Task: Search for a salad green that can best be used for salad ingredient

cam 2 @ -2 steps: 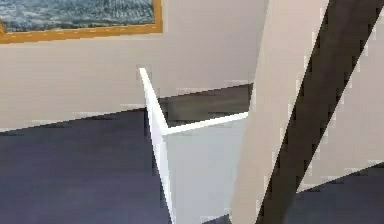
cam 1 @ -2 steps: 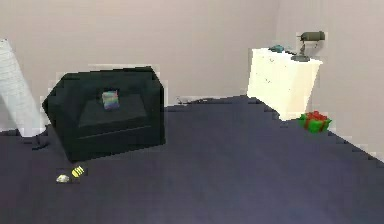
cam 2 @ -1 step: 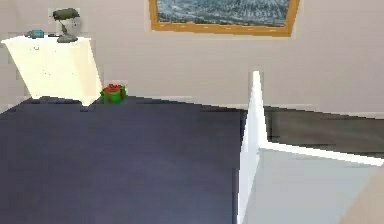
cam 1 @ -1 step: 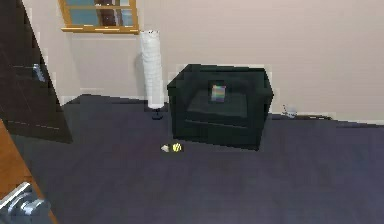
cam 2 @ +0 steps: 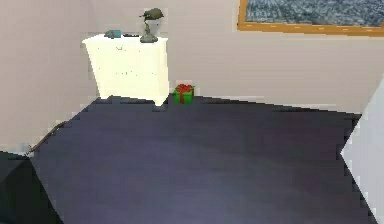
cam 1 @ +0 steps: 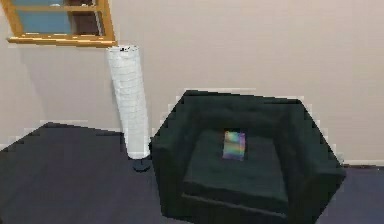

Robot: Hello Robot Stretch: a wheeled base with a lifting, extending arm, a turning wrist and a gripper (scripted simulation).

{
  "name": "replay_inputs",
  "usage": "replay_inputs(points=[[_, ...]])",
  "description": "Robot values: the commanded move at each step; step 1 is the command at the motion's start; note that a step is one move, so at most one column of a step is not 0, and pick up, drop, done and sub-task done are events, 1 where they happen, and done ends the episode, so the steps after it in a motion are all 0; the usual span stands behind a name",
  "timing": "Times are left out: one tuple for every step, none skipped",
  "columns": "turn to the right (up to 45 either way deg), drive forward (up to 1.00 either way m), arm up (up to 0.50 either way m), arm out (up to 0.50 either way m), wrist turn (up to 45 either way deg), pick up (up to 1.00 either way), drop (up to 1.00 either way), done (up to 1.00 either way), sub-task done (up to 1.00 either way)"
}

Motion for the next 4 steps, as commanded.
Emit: replay_inputs(points=[[-12.0, 0.0, 0.0, 0.0, 0.0, 0.0, 0.0, 0.0, 0.0], [0.0, 0.05, 0.0, 0.0, 0.0, 0.0, 0.0, 0.0, 0.0], [-45.0, 0.0, 0.0, 0.0, 0.0, 0.0, 0.0, 0.0, 0.0], [-24.0, 0.0, 0.0, 0.0, 0.0, 0.0, 0.0, 0.0, 0.0]])
